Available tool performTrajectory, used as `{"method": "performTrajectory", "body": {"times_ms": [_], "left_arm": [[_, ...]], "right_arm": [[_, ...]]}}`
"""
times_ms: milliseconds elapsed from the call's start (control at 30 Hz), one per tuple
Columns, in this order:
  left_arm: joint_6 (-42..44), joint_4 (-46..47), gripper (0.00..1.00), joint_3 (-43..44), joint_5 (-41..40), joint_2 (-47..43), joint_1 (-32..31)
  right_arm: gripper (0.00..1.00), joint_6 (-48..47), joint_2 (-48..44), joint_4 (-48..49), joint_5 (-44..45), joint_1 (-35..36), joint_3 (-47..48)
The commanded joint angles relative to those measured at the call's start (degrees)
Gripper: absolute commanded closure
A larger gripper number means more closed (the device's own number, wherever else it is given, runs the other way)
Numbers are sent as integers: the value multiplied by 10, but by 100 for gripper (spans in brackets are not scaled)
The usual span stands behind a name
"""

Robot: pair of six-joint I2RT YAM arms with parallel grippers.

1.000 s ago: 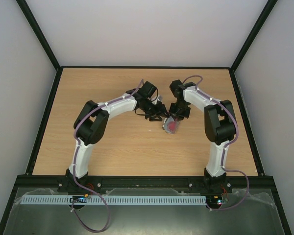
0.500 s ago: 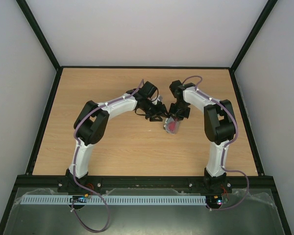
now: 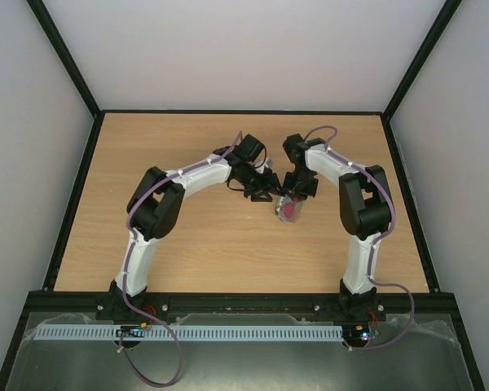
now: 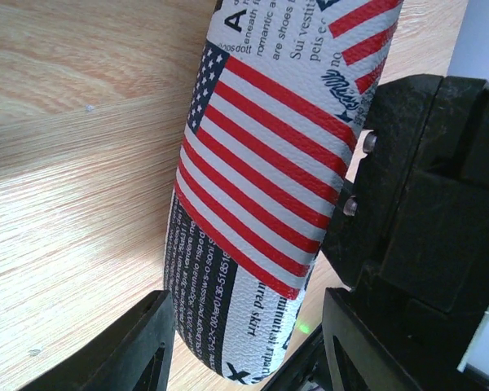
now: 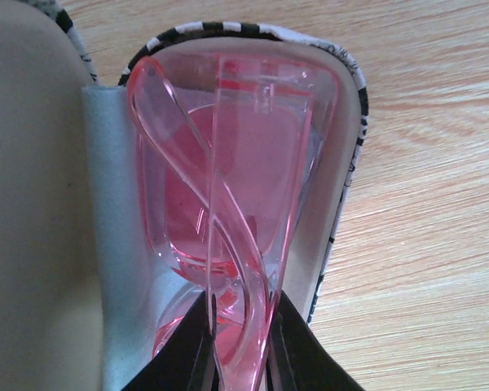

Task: Organize the sunglasses
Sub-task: Place the sunglasses in the sunglasses case.

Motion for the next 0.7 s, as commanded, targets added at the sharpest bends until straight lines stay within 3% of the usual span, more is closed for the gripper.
{"method": "performTrajectory", "body": {"times_ms": [0,133,333,667], "left_arm": [[1,-4,48,22,13,8,-11],[1,-5,48,22,12,9,-13],[0,-3,48,24,12,10,-16],[0,-3,48,26,12,12,-18]], "right_arm": [[99,0,8,-16,11,-1,-11],[97,0,-2,-22,12,-1,-2],[81,2,-20,-26,9,-1,1],[73,7,-47,-31,-2,-1,10]]}}
